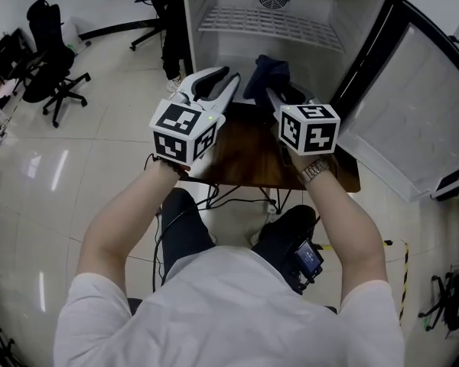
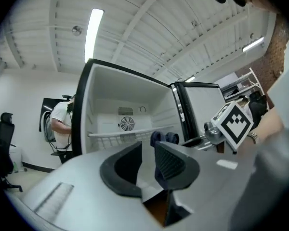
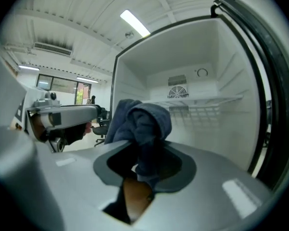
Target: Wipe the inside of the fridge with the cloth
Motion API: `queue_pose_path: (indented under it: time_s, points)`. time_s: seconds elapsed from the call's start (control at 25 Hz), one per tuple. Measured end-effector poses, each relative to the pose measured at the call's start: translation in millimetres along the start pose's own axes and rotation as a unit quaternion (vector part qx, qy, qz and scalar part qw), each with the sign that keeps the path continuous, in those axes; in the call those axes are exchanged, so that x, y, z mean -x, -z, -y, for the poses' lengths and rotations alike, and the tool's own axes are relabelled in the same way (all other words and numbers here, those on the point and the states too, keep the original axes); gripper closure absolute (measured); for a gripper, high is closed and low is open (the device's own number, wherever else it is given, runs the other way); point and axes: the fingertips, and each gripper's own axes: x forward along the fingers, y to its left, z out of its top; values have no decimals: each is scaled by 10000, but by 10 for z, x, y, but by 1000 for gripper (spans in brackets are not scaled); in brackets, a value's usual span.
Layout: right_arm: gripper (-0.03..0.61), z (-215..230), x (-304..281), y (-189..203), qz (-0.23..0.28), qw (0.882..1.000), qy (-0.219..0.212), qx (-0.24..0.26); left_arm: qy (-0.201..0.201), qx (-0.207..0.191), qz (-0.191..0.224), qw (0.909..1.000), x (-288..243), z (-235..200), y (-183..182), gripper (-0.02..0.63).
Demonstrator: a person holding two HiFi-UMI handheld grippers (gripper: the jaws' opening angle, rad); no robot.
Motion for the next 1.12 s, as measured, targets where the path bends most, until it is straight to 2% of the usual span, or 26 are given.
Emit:
queue_pose_path:
  time_s: [0.2,0.48,0.84,1.12]
  points:
    - [472,-85,-341,10,-484,9965,-170,-661,-662,114,219,9975,278,-401,-40,565]
    - [474,-224,-864,57,-1011,9874,-299,-1176,-1096,-55,384,9932,533,-649,-68,585]
    - [476,-304,-1421,203,-1507,9781,-274,-1411,-1271,-61,417,9910,606,-758,-24,608]
    - [476,-252,-1715,368,-1940,9766,15,-933,-1325,-2,439,9902,631,-835,8,612]
